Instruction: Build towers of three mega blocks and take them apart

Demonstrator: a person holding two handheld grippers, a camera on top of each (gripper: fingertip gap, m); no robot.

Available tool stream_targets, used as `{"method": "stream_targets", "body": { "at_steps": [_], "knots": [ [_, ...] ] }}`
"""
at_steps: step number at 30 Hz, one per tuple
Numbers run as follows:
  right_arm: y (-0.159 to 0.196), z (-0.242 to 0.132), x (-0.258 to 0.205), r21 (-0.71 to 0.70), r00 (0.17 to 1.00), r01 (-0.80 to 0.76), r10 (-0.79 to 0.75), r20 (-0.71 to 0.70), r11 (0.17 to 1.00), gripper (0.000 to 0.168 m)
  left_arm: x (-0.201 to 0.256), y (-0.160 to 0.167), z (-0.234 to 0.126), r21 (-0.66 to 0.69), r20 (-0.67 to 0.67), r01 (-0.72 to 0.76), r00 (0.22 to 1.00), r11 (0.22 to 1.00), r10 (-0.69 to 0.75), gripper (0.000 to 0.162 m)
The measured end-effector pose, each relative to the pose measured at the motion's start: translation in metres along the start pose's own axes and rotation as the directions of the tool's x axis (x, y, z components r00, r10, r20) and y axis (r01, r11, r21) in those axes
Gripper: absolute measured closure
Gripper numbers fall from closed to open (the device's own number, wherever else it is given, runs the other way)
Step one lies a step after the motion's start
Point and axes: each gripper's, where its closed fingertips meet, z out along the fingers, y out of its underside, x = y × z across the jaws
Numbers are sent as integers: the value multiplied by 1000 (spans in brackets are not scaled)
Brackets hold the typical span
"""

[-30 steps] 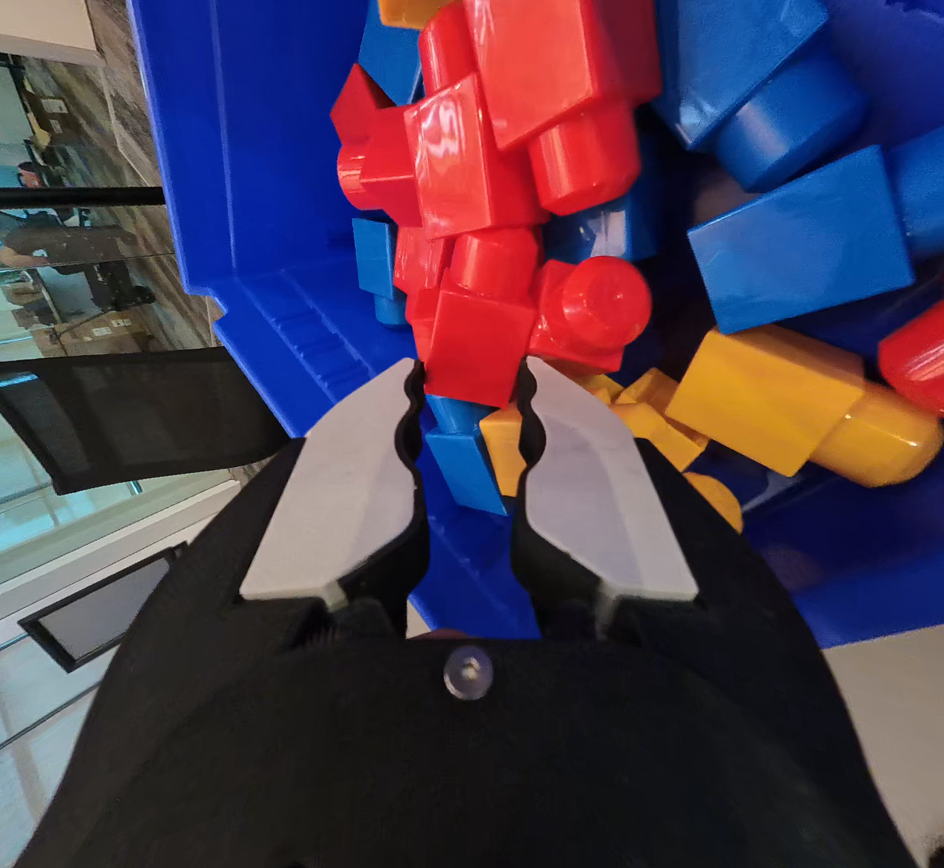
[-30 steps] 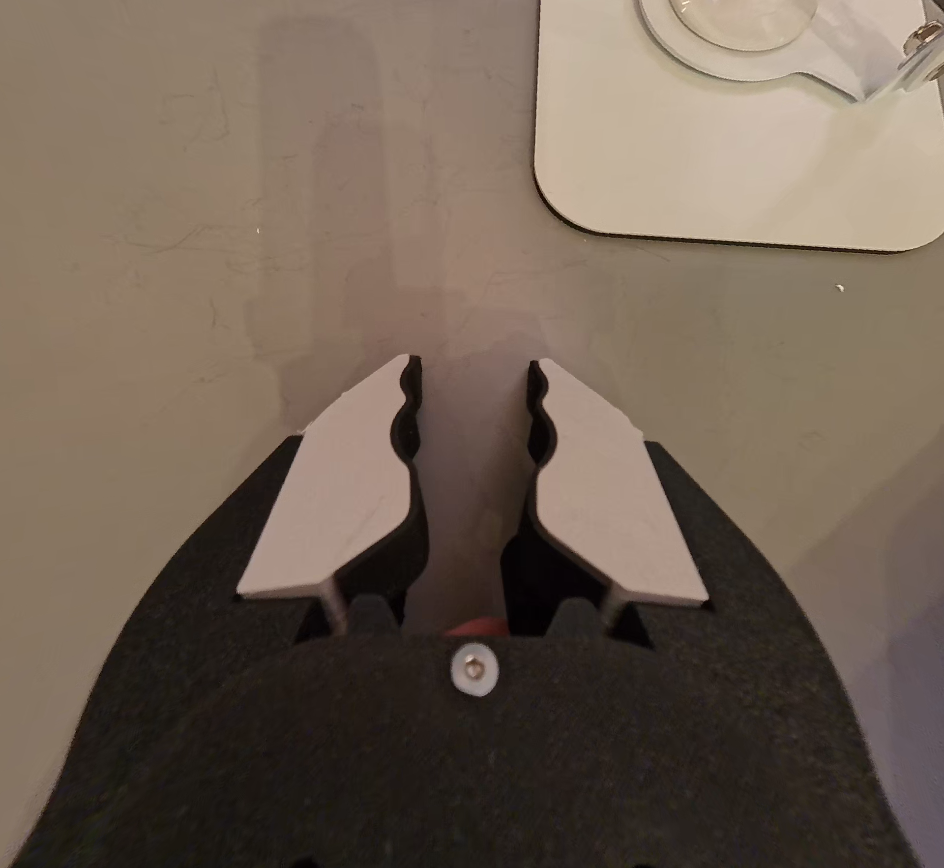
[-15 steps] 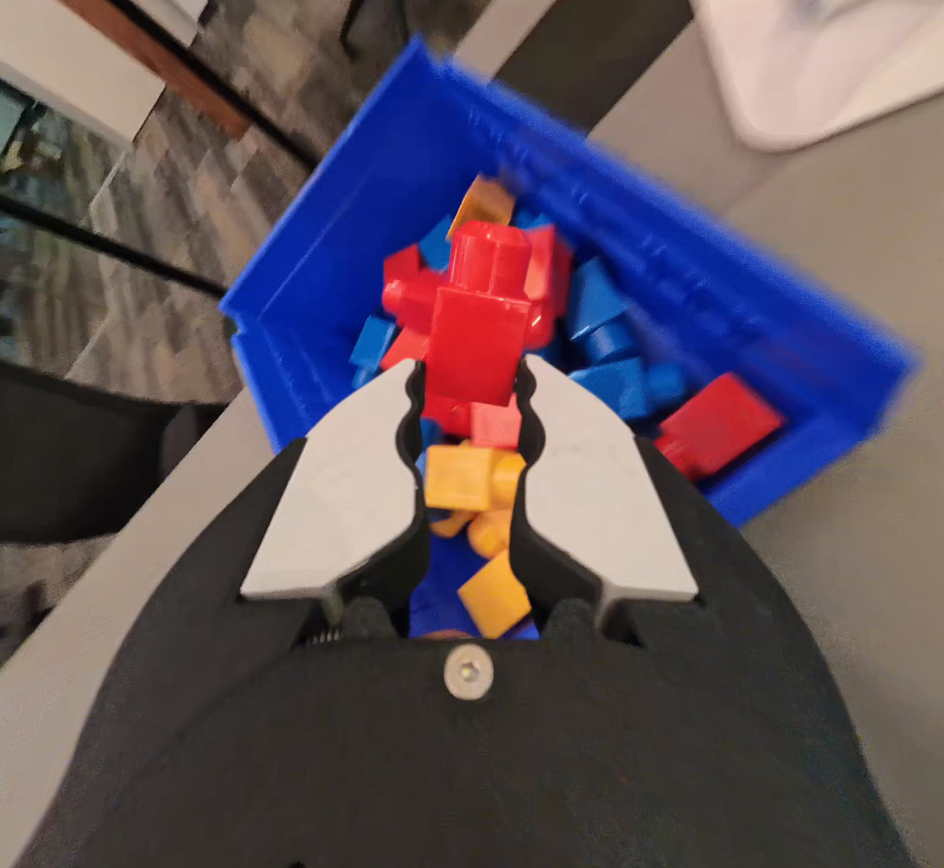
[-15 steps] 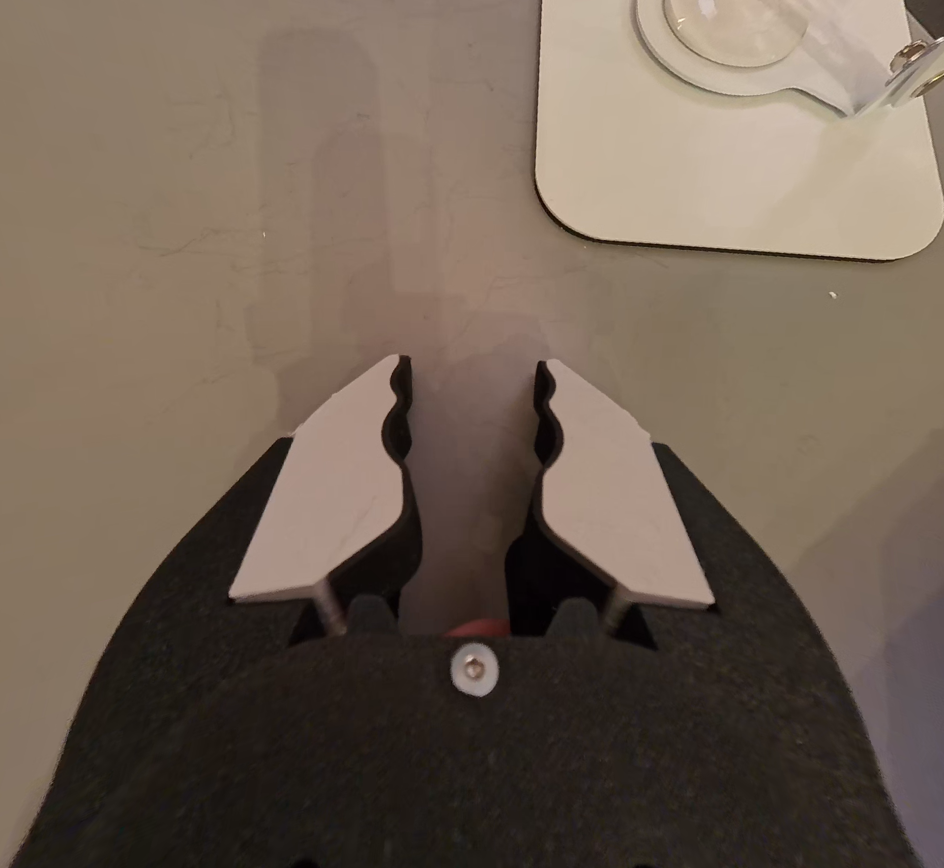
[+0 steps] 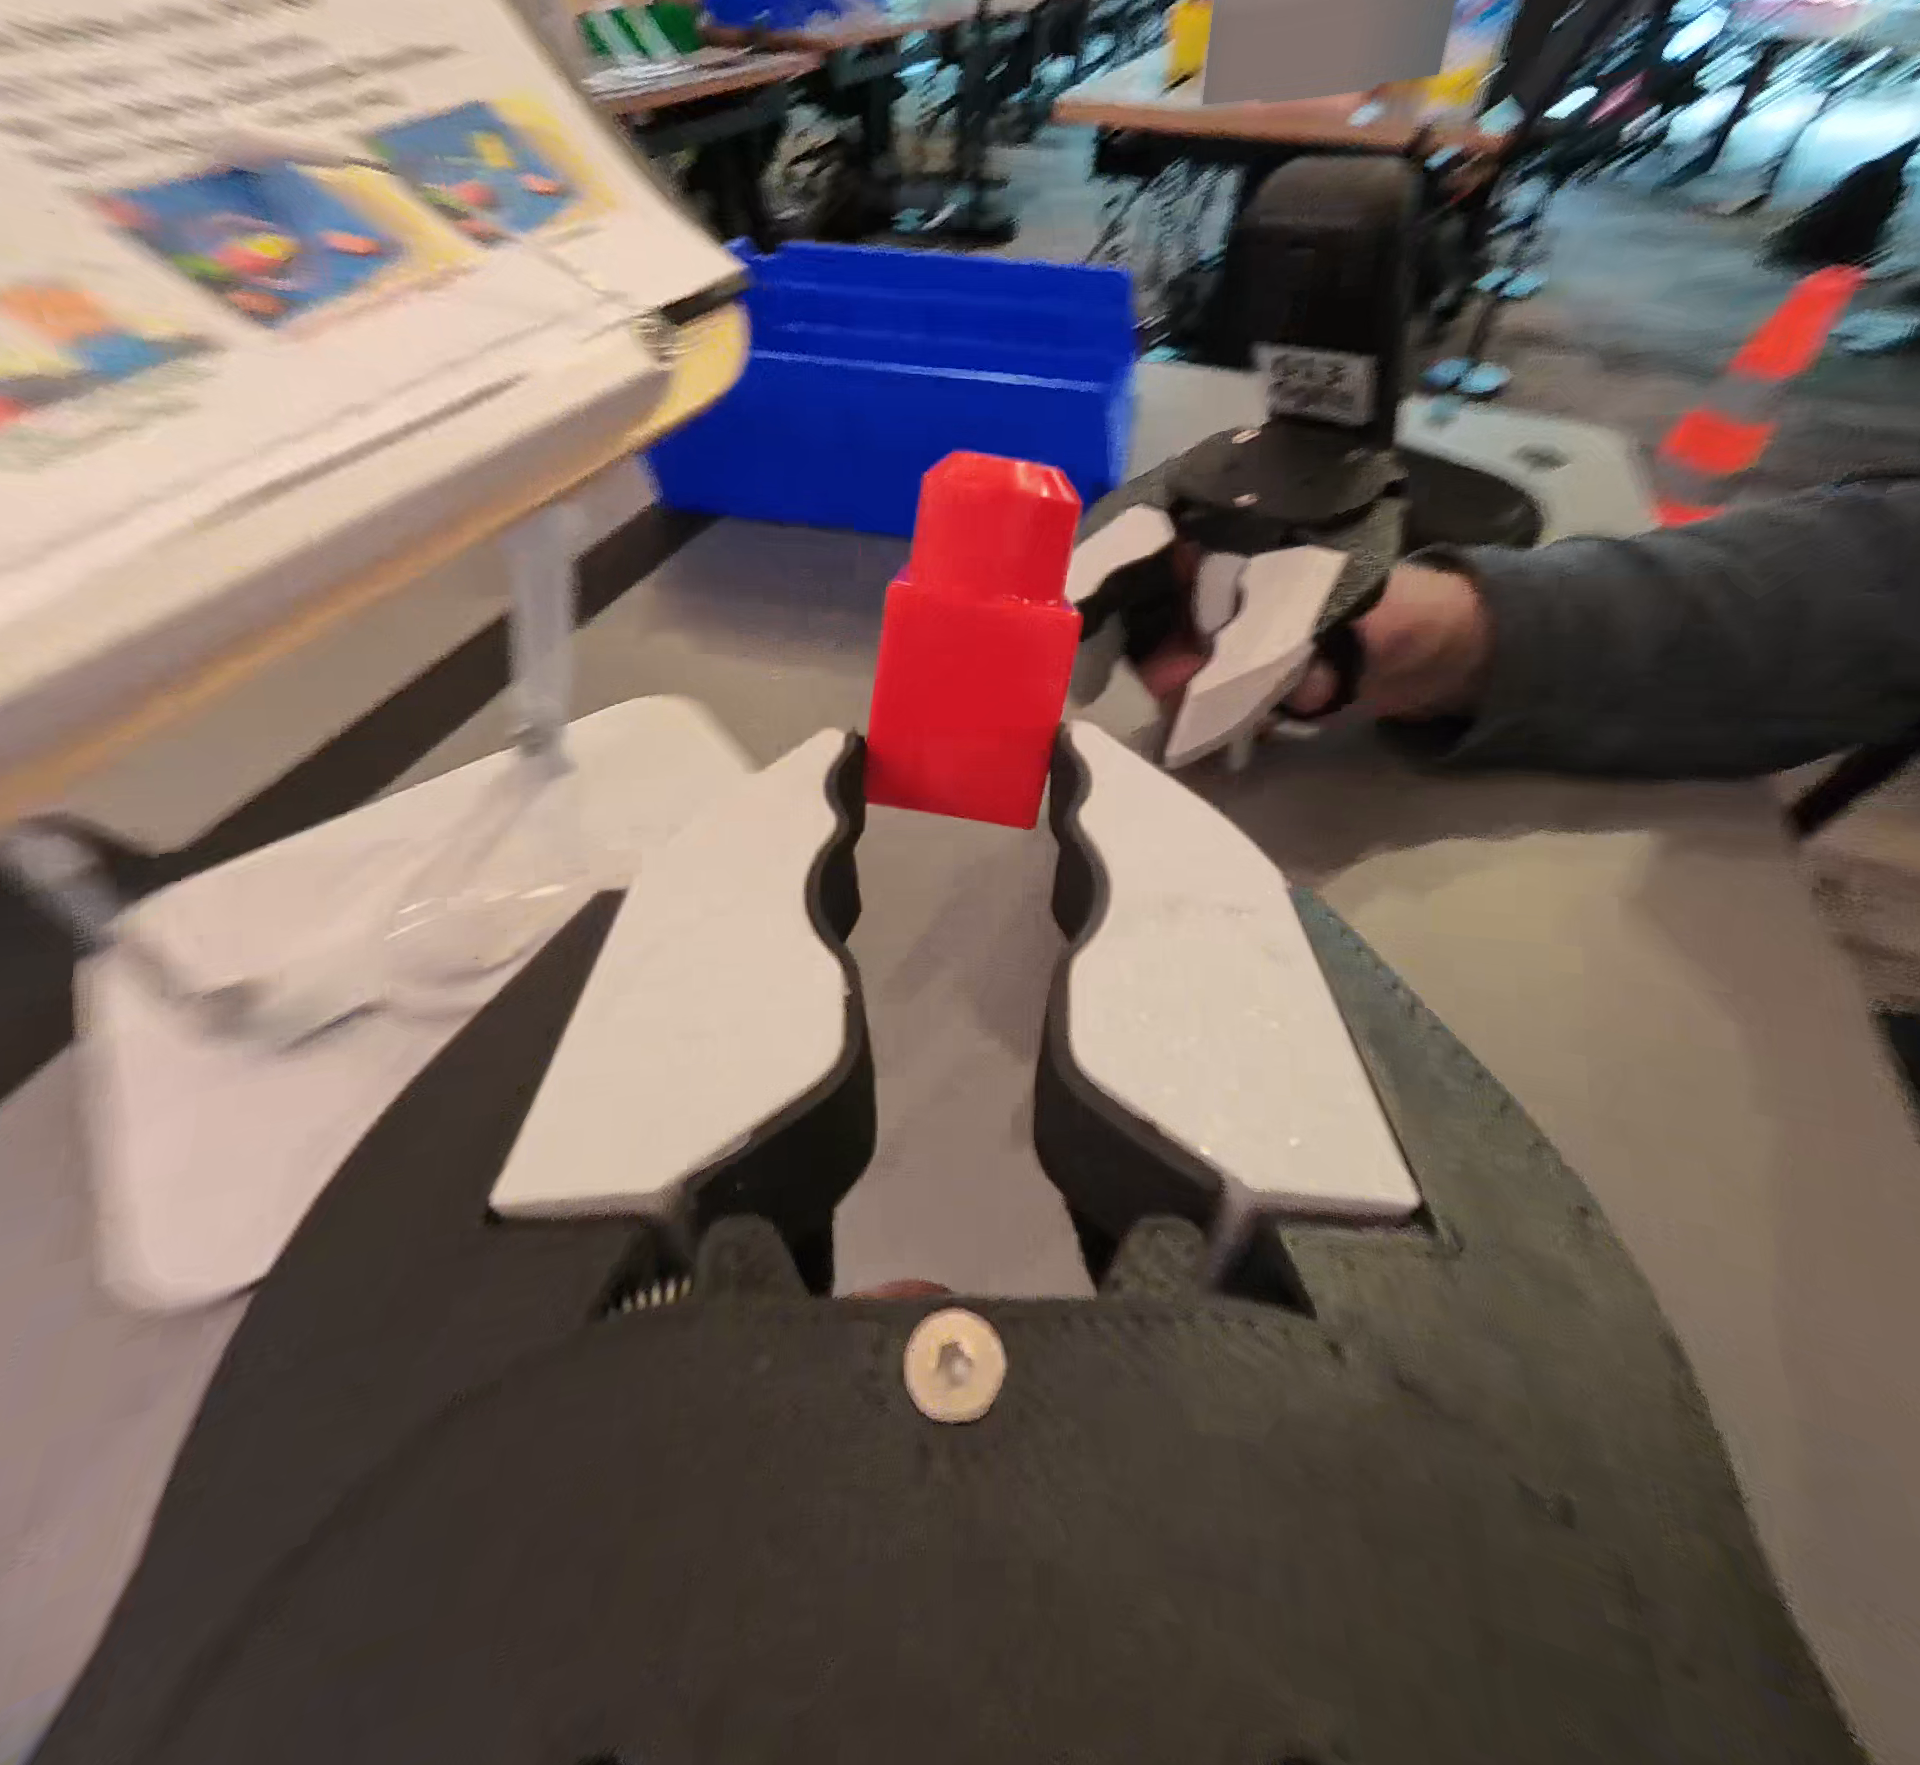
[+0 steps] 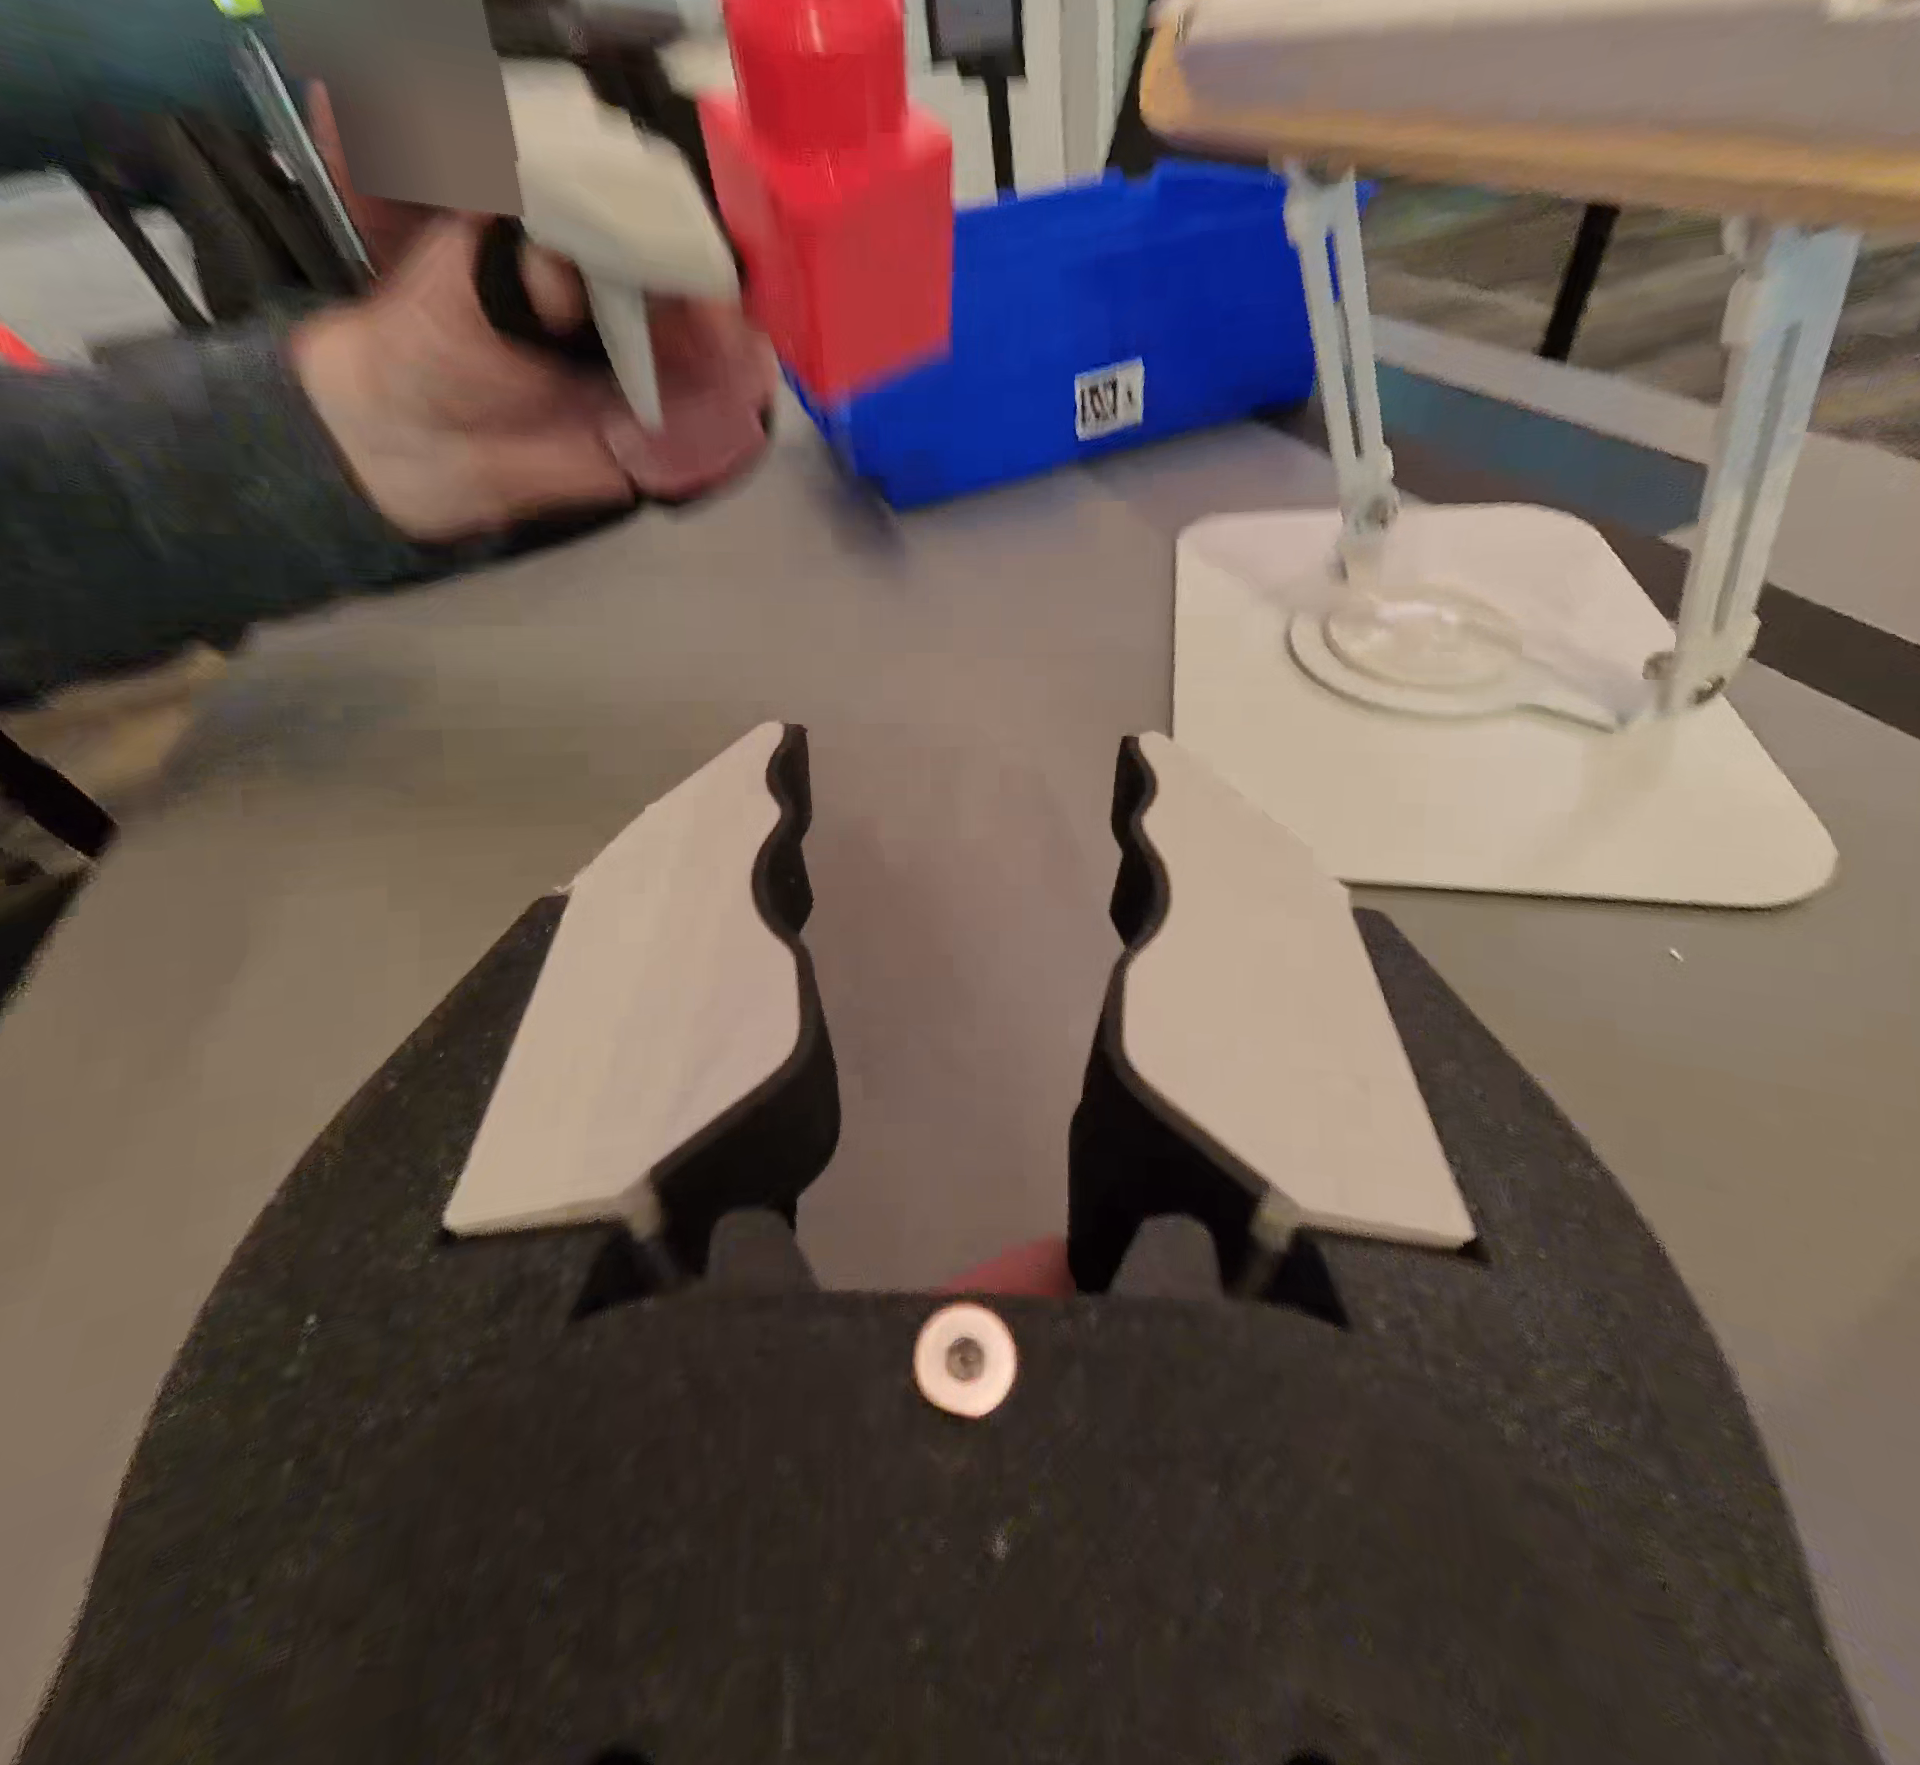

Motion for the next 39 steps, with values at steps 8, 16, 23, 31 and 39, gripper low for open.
{"method": "stream_targets", "body": {
  "at_steps": [8, 16, 23, 31, 39],
  "knots": [
    [-29, -17, -6, 202, 996, -35, 18, 89, 979, 113, 40, 9, 75, 107, -251, 166, 958, 980, -135, 129],
    [-26, -17, -8, 205, 992, -24, -2, 125, 978, 129, 48, 15, 82, 127, -349, 243, 918, 962, -186, 129],
    [-25, -17, -11, 211, 991, -16, -13, 136, 977, 132, 51, 21, 82, 123, -380, 268, 902, 955, -204, 129],
    [-30, -21, -11, 245, 988, -47, 9, 157, 968, 133, 42, 8, 62, 132, -298, 160, 948, 978, -115, 116],
    [-25, -19, -7, 230, 986, -70, 33, 162, 971, 133, -36, -8, -64, -137, 103, -178, 976, 974, 193, 121]
  ]
}}
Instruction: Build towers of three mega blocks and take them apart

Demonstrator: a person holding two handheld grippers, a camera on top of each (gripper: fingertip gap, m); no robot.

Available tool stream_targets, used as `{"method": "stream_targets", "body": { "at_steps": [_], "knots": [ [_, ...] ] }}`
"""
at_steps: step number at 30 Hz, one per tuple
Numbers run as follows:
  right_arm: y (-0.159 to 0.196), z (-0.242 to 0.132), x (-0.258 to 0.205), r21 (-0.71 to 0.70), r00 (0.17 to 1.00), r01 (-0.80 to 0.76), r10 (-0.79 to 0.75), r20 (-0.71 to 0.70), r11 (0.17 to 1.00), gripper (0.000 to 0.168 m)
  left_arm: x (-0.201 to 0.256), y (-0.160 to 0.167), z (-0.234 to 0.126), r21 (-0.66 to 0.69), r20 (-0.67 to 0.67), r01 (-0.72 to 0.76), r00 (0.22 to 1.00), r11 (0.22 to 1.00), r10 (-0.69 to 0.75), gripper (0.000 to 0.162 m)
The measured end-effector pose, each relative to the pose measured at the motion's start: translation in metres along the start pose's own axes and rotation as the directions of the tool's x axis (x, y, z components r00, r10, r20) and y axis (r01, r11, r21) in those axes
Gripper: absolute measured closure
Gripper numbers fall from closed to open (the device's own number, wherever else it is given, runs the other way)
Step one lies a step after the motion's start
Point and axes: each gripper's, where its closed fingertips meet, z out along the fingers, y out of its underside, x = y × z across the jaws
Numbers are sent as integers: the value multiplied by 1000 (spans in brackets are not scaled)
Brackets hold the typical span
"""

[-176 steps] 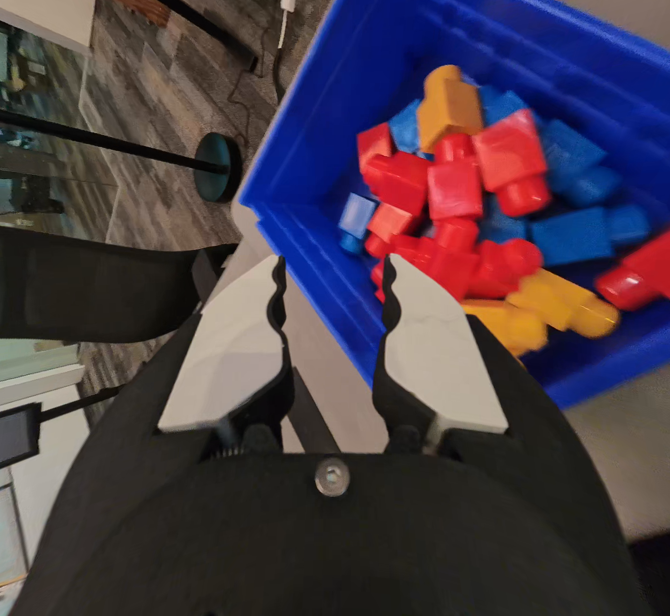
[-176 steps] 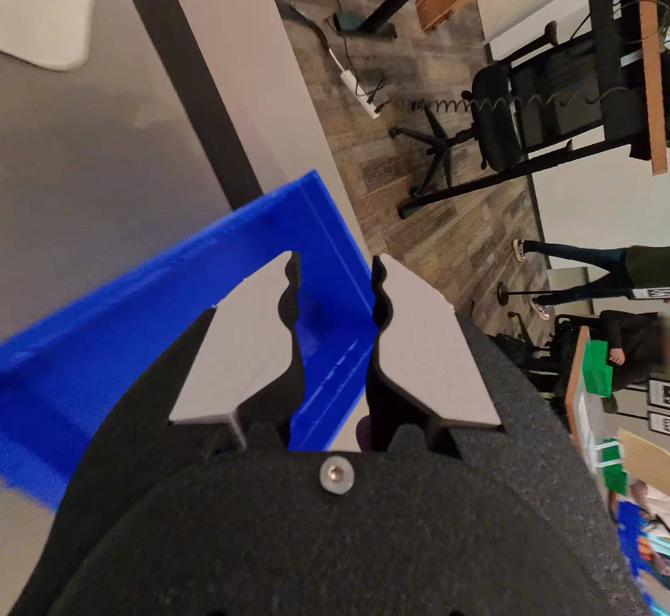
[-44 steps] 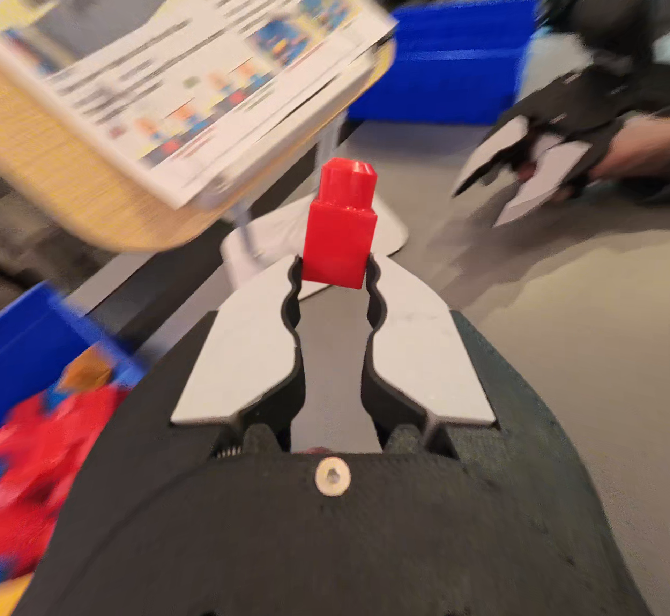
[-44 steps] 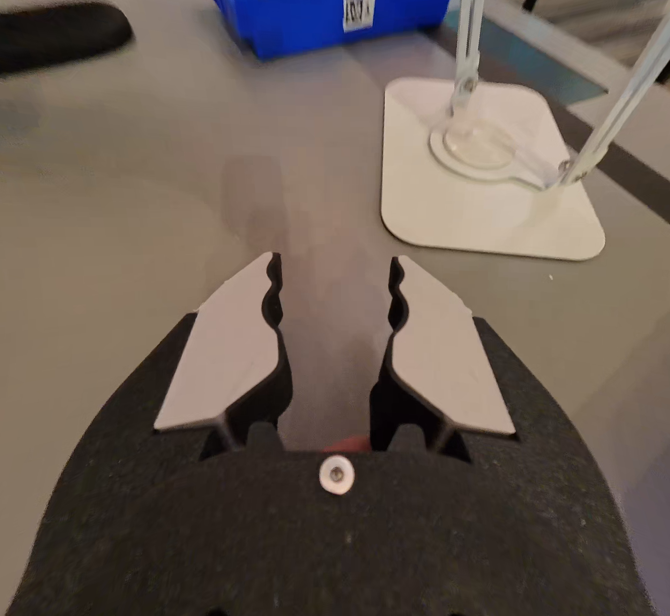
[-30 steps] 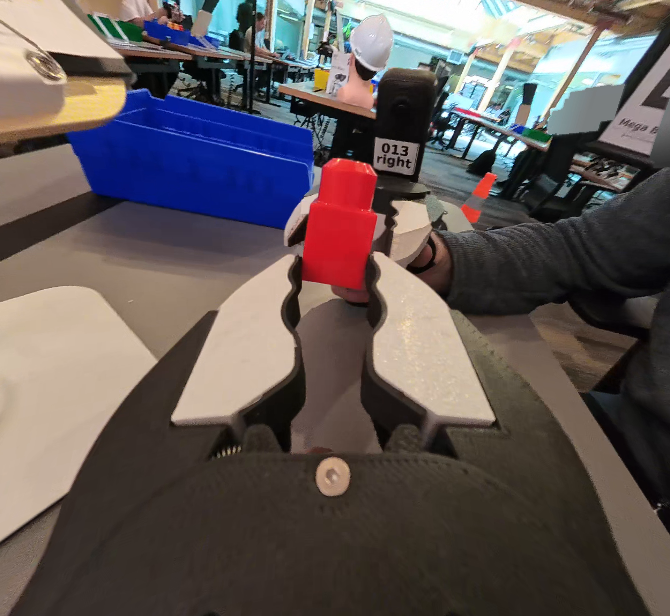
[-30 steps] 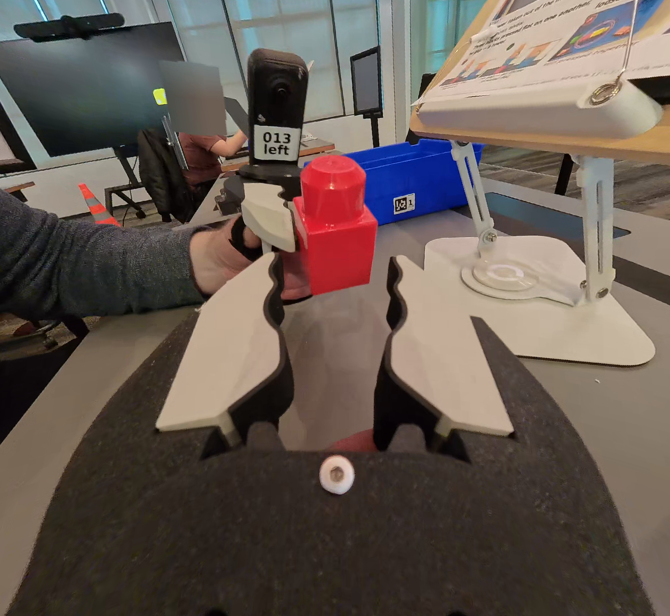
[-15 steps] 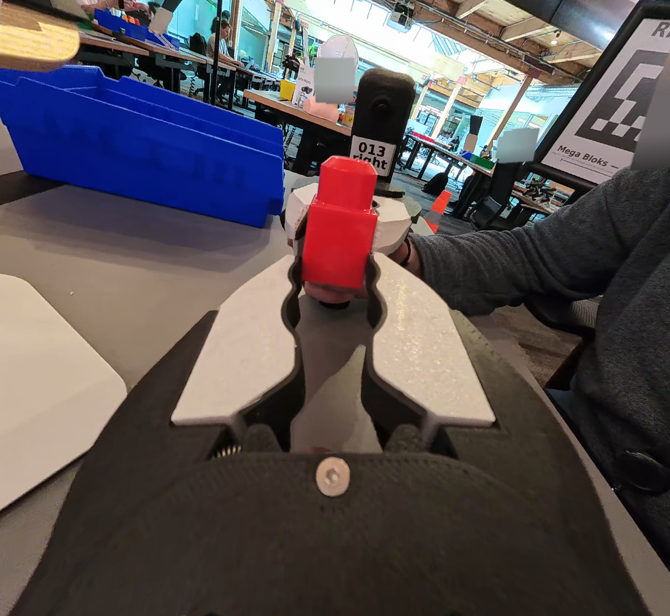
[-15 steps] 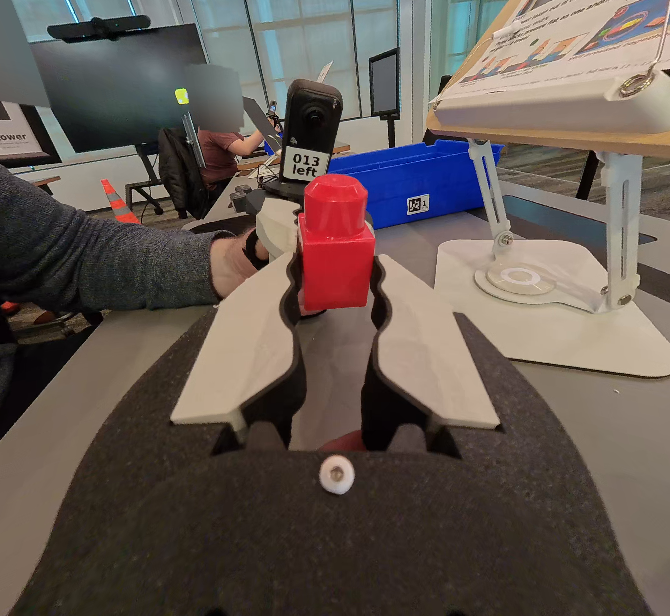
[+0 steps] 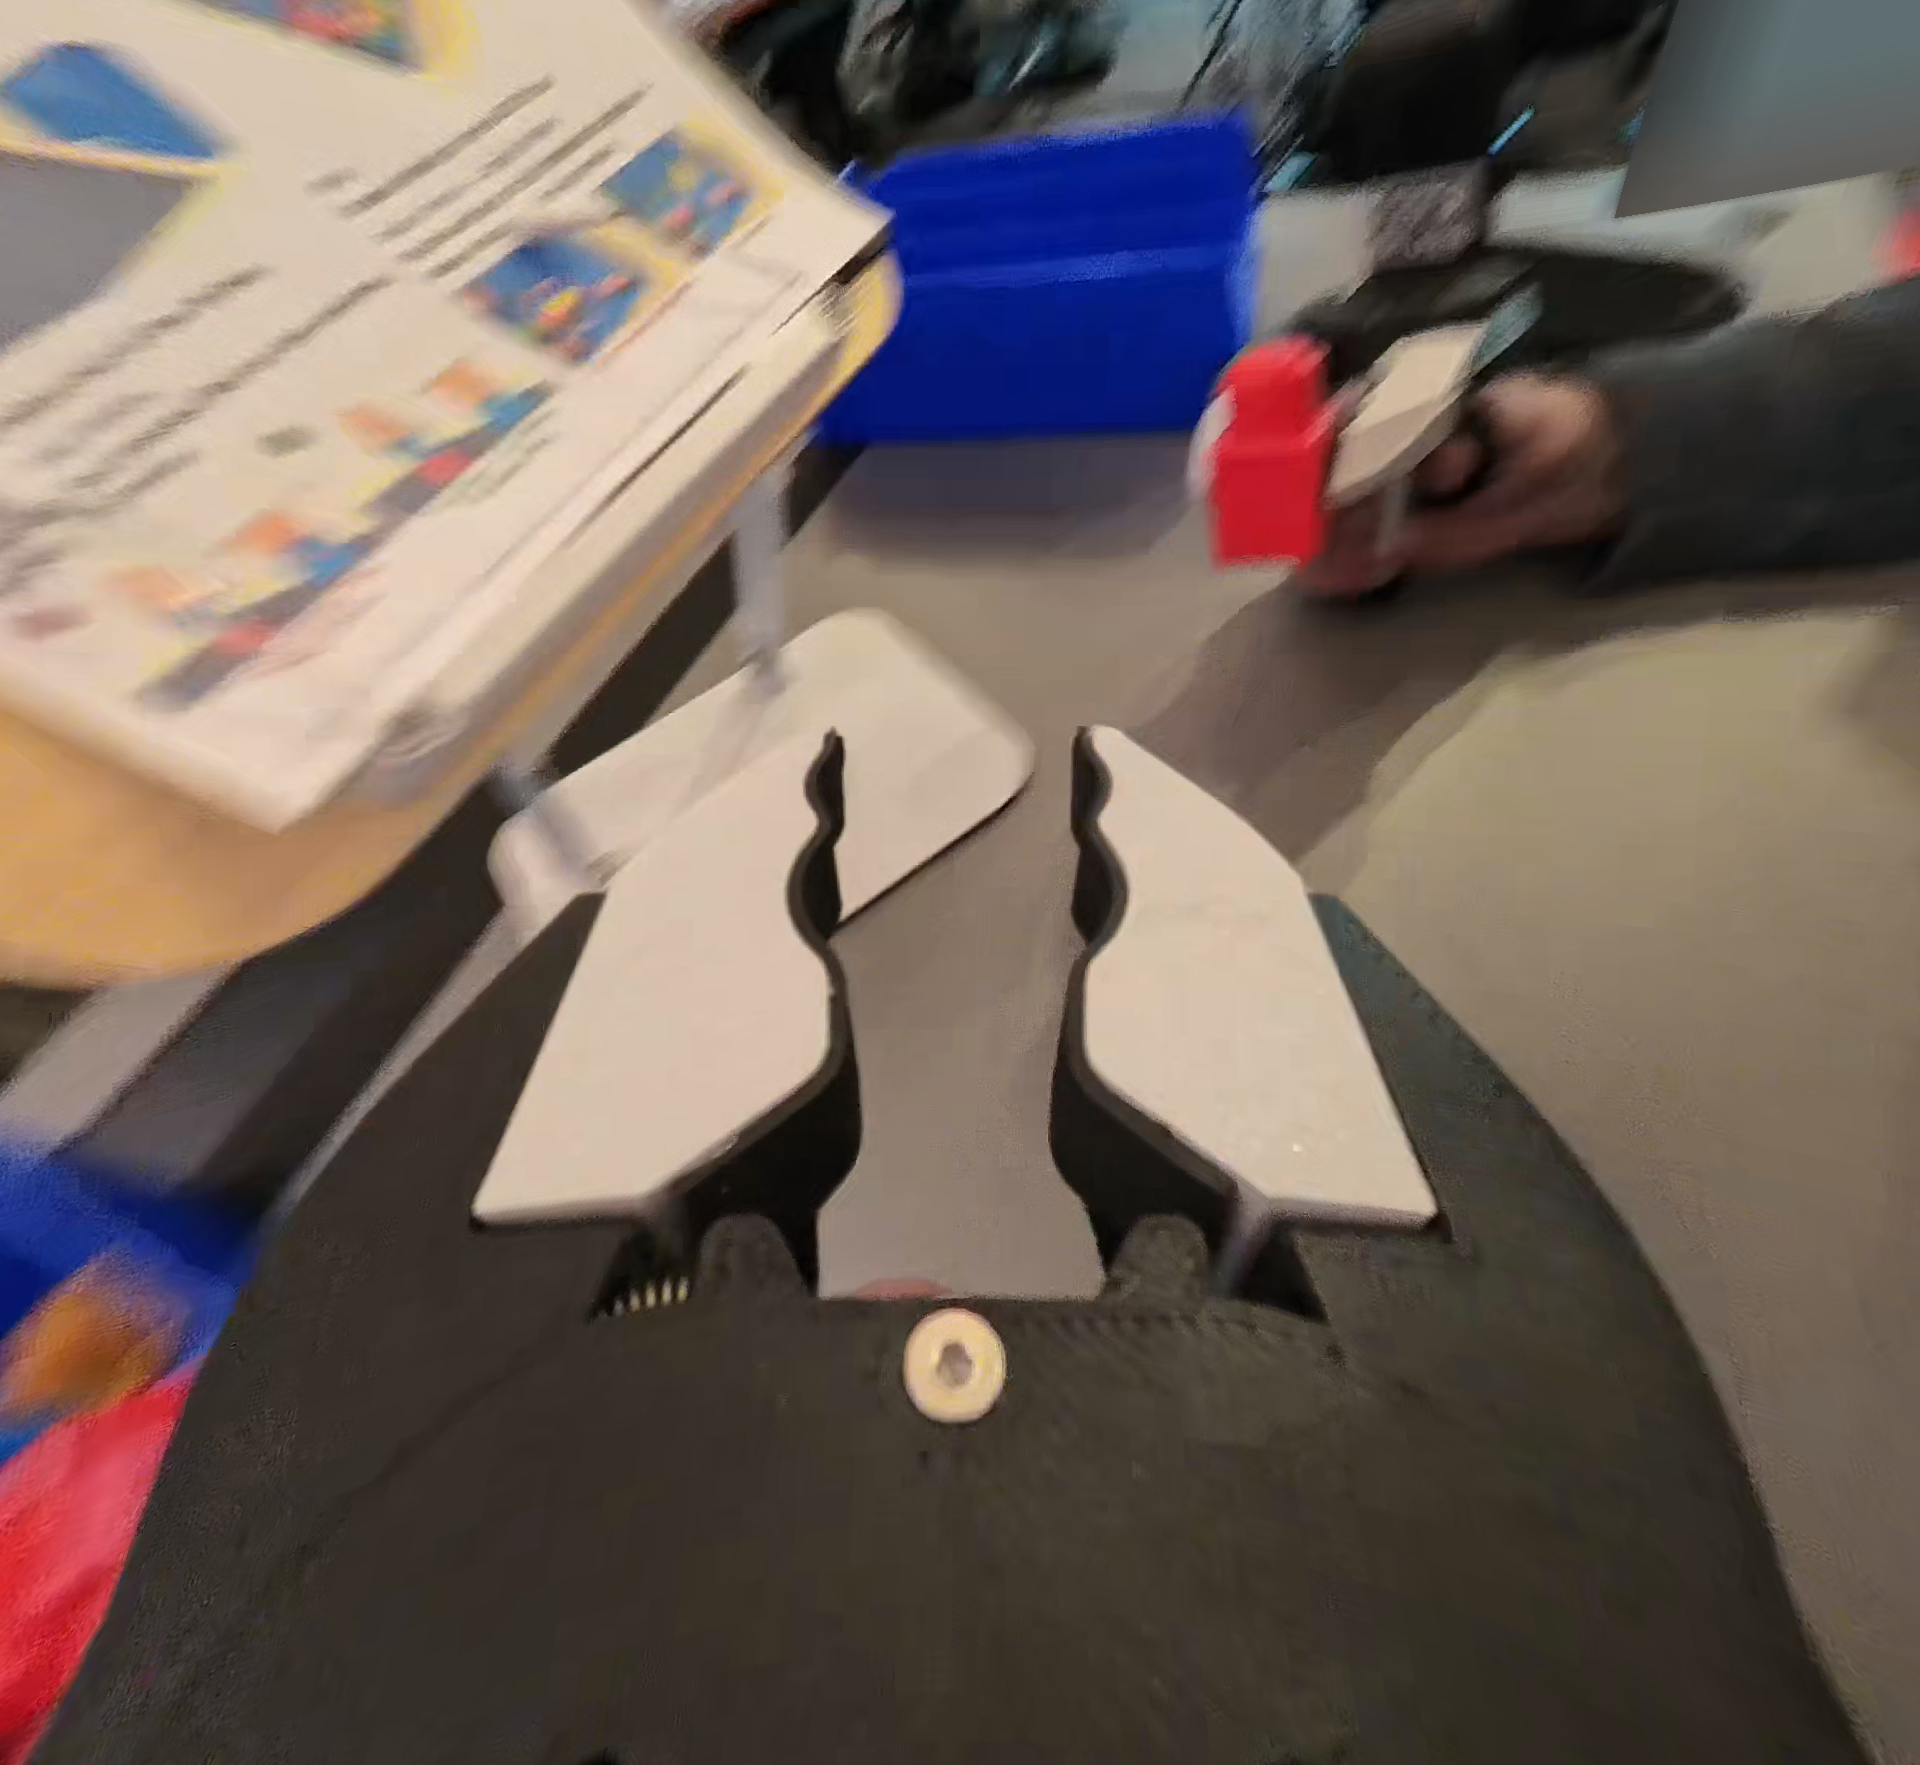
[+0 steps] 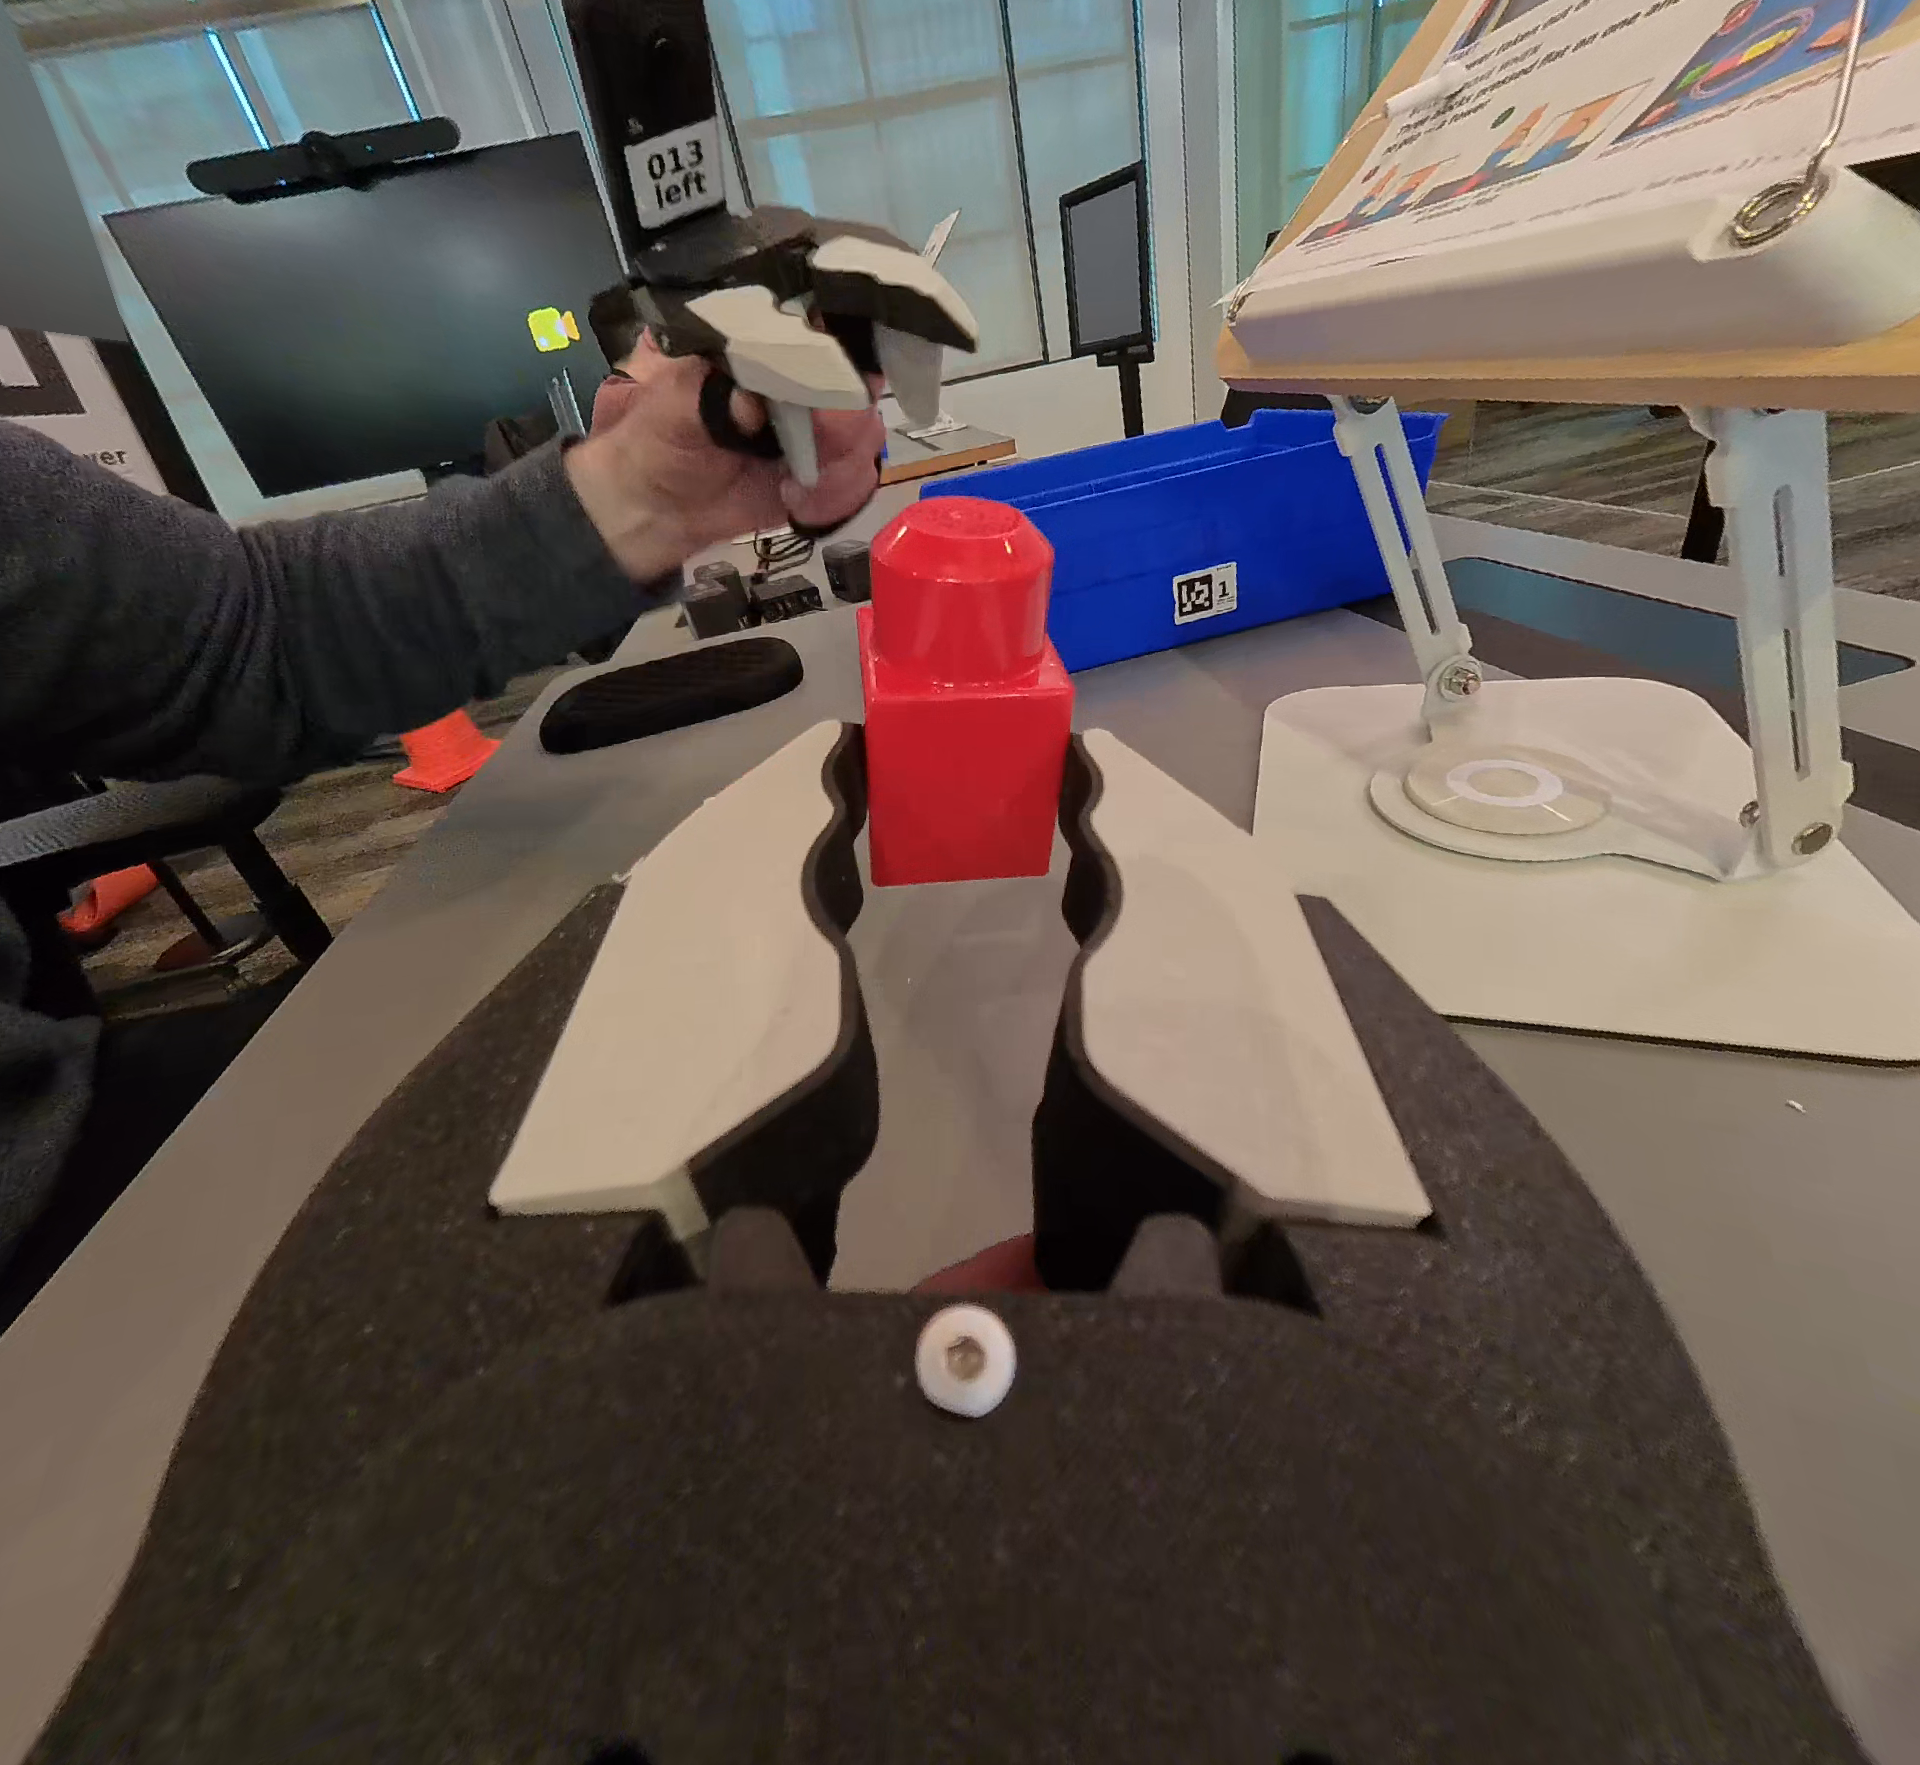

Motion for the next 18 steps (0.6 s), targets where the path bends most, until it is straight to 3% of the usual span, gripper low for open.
{"method": "stream_targets", "body": {
  "at_steps": [3, 6, 11, 18],
  "knots": [
    [0, 0, 1, 0, 1000, -8, 8, 2, 1000, 133, -55, 35, -56, -254, 162, -167, 964, 953, 212, 124],
    [1, 0, 1, -3, 1000, -11, 11, 3, 1000, 133, -99, 71, -98, -479, 164, -249, 917, 842, 364, 128],
    [2, 2, -1, -15, 1000, -3, 3, 10, 1000, 133, -145, 141, -130, -750, -11, -313, 887, 583, 462, 125],
    [2, 1, -1, -16, 1000, -7, 7, 15, 1000, 133, -177, 208, -153, -881, -247, -400, 845, 254, 474, 110]
  ]
}}
